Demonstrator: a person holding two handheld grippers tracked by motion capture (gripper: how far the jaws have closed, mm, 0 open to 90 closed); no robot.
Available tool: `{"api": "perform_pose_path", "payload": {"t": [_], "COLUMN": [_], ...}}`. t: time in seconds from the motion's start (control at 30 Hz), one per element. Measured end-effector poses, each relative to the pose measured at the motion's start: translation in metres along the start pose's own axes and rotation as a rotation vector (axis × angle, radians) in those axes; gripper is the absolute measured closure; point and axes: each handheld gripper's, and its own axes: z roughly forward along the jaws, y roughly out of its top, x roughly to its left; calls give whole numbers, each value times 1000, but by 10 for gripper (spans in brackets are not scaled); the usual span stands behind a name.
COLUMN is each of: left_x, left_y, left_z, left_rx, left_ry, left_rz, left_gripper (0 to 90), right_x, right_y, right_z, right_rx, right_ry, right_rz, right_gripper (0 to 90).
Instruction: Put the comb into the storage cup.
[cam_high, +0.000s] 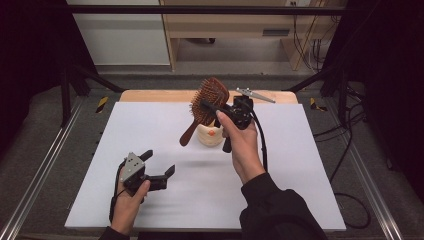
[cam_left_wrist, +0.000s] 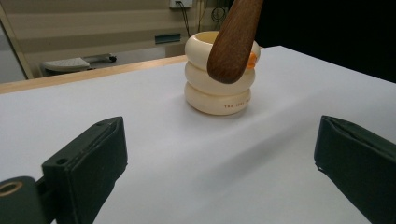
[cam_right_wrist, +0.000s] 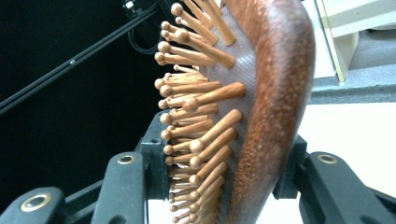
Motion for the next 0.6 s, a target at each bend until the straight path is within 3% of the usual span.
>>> {"api": "perform_pose_path", "payload": {"t": [0.6], "left_x": [9], "left_y": [-2], "left_z": [-1], "left_rx": [2], "left_ry": [35], "left_rz": [-20], "left_gripper": [27], "right_x": [-13], "right_y": [27], "right_z": [10], "right_rx": [-21], "right_ry": [-37], "right_rz": [15], "right_gripper": [515]}}
